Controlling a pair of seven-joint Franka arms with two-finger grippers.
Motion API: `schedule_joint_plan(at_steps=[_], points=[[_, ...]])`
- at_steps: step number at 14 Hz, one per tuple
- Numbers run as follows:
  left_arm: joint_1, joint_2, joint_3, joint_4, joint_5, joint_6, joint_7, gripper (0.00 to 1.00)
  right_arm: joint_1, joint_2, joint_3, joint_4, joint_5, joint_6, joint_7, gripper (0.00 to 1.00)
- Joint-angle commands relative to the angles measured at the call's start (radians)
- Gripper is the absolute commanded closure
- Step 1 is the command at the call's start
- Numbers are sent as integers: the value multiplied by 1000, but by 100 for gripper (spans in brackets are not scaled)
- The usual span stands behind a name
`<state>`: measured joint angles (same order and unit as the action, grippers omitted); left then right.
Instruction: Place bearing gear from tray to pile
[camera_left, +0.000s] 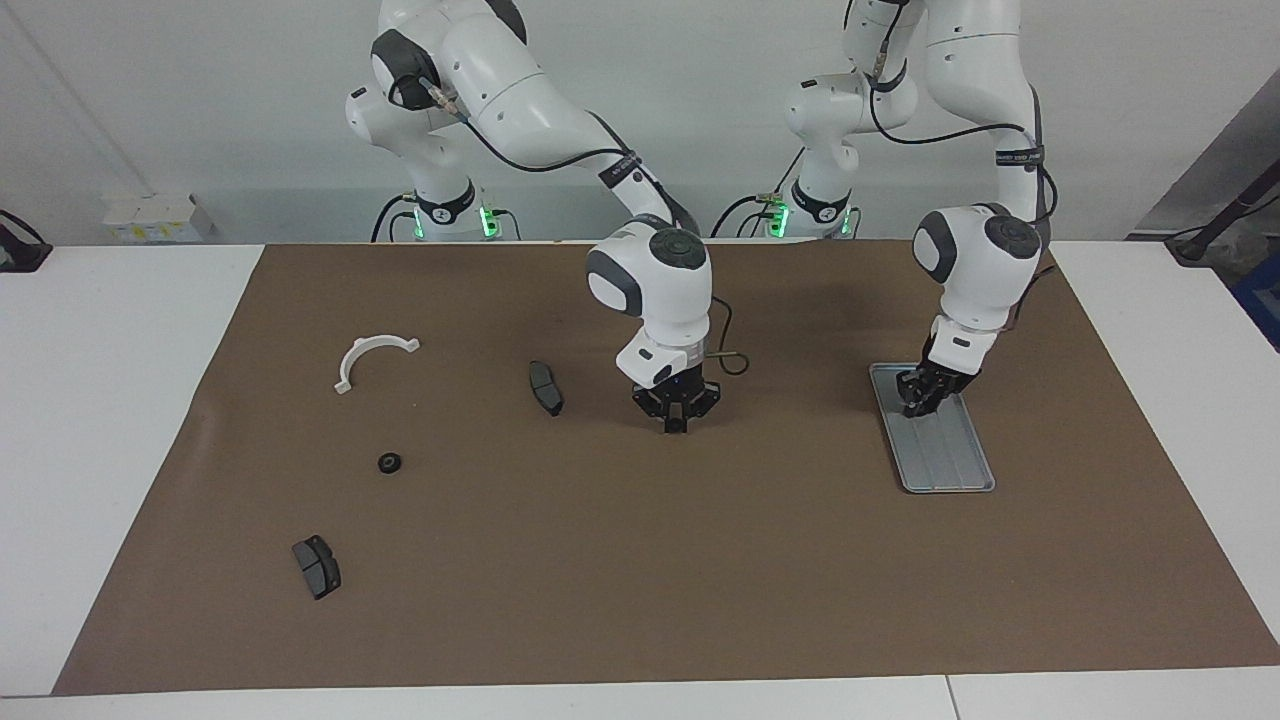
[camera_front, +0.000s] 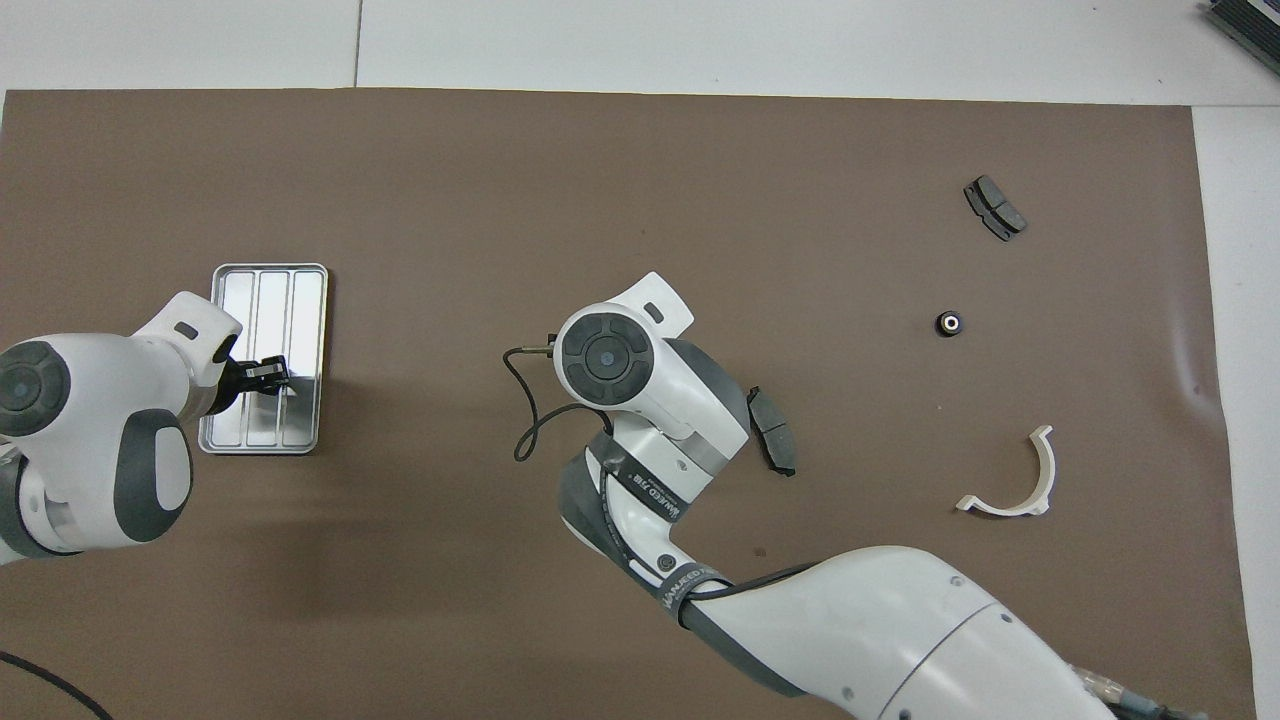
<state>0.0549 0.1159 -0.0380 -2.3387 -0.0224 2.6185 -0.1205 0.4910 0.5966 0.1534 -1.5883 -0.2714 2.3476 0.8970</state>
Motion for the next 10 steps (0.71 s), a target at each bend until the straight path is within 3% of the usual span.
schedule_joint_plan(at_steps=[1,5,8,10], points=[[-18,13,9,7,4,17,-13,80,-106,-33,11,-7,-37,16,-22,100],[-50,25,10,87,4,-24,-45,89,-287,-47,12,-22,-29,54,-193,100],[-122,48,12,227,4,-234,-148,89,-380,-43,12,-76,-26,116,-265,100],[-197,61,12,274,6,-288,-287,88,-420,-40,12,-99,-25,145,-282,100]])
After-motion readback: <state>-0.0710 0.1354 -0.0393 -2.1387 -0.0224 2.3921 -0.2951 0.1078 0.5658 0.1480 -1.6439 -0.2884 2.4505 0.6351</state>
